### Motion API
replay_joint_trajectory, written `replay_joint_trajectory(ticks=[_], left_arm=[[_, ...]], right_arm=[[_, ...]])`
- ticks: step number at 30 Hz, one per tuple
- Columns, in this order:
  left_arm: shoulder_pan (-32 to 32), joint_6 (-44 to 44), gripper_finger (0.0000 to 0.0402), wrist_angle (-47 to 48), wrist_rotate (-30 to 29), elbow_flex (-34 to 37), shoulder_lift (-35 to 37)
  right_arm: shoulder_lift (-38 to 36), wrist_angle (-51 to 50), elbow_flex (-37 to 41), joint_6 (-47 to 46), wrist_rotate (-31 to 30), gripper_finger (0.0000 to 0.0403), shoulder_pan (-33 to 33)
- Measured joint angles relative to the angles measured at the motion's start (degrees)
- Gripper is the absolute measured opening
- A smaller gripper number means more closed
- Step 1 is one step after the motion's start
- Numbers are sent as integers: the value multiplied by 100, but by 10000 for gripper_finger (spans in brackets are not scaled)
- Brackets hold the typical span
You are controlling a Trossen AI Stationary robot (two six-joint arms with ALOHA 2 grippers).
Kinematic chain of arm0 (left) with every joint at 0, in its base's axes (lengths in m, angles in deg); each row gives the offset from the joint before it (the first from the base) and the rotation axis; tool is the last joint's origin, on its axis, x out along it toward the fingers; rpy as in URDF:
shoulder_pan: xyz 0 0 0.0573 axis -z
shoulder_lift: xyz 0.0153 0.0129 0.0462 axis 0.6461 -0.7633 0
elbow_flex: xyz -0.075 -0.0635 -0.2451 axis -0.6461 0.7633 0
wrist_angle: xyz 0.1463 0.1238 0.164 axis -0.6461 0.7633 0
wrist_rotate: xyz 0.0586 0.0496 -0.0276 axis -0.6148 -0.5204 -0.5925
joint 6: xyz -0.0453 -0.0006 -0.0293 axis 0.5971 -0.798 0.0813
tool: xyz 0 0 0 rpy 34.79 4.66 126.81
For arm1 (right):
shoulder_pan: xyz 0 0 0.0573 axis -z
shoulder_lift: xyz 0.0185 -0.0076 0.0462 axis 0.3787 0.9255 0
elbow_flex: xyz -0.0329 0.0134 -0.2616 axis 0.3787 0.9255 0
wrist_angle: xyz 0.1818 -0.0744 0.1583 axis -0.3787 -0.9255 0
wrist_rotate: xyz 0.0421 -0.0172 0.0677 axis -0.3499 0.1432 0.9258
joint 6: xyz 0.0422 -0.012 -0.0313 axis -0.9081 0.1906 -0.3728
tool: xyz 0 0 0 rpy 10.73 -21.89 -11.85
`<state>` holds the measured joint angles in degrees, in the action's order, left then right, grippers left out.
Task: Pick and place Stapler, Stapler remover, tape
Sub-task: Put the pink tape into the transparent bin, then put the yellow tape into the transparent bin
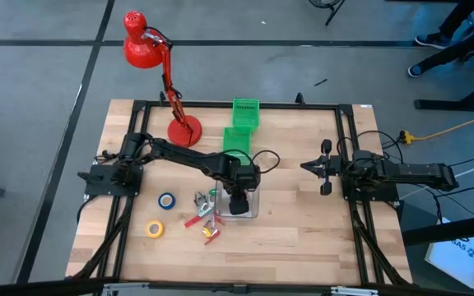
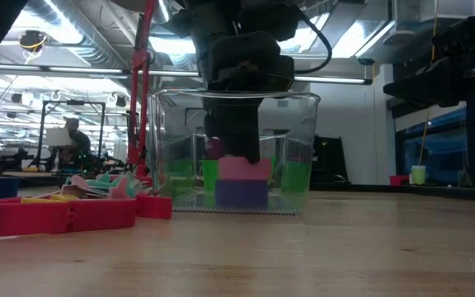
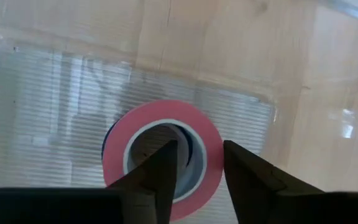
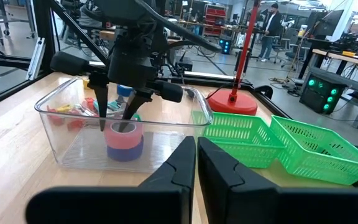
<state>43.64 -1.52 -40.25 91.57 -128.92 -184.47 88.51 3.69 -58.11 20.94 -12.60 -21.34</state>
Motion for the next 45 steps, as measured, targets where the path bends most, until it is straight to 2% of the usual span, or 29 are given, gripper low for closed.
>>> replay_joint_trajectory(ticks=[6, 15, 20, 27, 33, 38, 45], left_arm=[[-1, 0, 145, 209, -27, -8, 30], [-1, -24, 130, 538, -29, -467, 39], [-1, -265, 120, 1170, -49, -916, 40], [77, -806, 106, 2415, -1122, -1524, 324], [308, -755, 102, 2600, -1998, -1512, 1123], [630, 136, 102, 3080, -2653, -1510, 1619], [1197, 2384, 102, 4547, -2873, -1510, 1849]], right_arm=[[0, 0, 0, 1, 0, 21, 0], [0, 0, 0, 1, 0, 21, 0], [2, 0, 0, 0, 0, 21, 0], [1, 0, 0, 1, 1, 21, -2], [2, 0, 0, 0, 11, 21, 0], [0, 8, 0, 0, 15, 21, -2], [1, 5, 0, 0, 12, 21, -2]])
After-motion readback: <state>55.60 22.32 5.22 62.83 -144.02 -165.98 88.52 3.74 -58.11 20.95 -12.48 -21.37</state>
